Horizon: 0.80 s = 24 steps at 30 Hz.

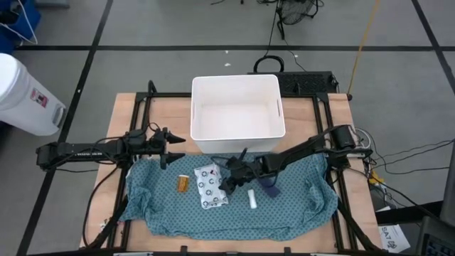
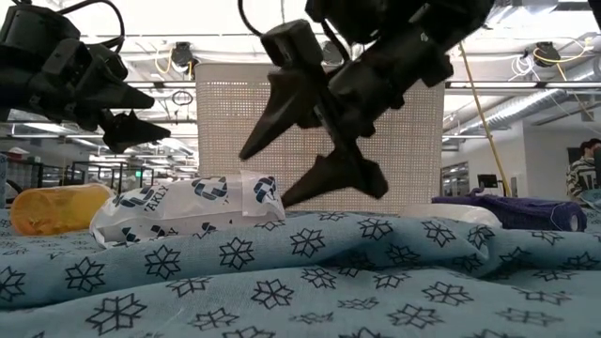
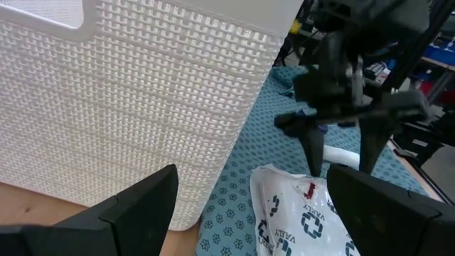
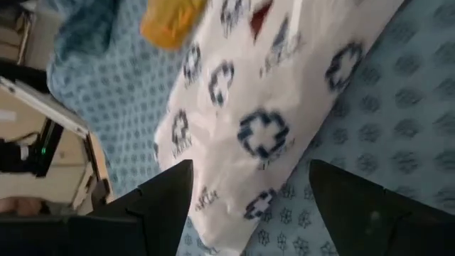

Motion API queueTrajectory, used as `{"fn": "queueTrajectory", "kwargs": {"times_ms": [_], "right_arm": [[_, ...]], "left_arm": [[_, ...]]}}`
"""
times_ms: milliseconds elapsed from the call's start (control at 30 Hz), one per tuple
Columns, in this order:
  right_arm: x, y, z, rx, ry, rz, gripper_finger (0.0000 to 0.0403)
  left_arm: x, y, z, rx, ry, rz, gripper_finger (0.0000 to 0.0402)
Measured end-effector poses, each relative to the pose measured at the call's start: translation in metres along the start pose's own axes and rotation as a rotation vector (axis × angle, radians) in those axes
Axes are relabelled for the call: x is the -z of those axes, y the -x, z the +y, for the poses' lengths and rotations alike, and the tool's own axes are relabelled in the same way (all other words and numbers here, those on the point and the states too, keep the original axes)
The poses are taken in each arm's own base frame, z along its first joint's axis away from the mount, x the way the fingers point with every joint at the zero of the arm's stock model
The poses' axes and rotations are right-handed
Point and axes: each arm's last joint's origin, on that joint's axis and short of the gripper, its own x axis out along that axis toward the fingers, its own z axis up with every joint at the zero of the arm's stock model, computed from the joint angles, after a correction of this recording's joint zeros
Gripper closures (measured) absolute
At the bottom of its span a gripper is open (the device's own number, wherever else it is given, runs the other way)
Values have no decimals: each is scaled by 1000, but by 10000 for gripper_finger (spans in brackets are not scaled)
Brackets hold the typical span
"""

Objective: Pick & place medical supplies in basket/bin
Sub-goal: Put the white mailer bag into the white bin

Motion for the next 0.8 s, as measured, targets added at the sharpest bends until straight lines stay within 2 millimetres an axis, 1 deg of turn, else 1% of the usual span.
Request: {"fn": "queueTrajectory", "kwargs": {"times_ms": [100, 267, 433, 500, 633, 800], "right_arm": [[0, -4, 1, -36, 2, 5, 129], [3, -11, -7, -4, -5, 16, 129], [1, -11, -6, -15, -1, 5, 130], [0, -11, -7, -11, 5, 0, 138], [-1, -11, -6, -23, 6, 2, 182], [0, -11, -6, -25, 21, 5, 263]], "left_arm": [[1, 0, 0, -3, 5, 7, 41], [2, 0, 1, -6, 7, 19, 41], [2, 0, 1, -10, 7, 22, 41], [2, 0, 1, -10, 7, 21, 41], [2, 0, 1, -11, 5, 22, 41], [2, 0, 1, -12, 5, 22, 41]]}}
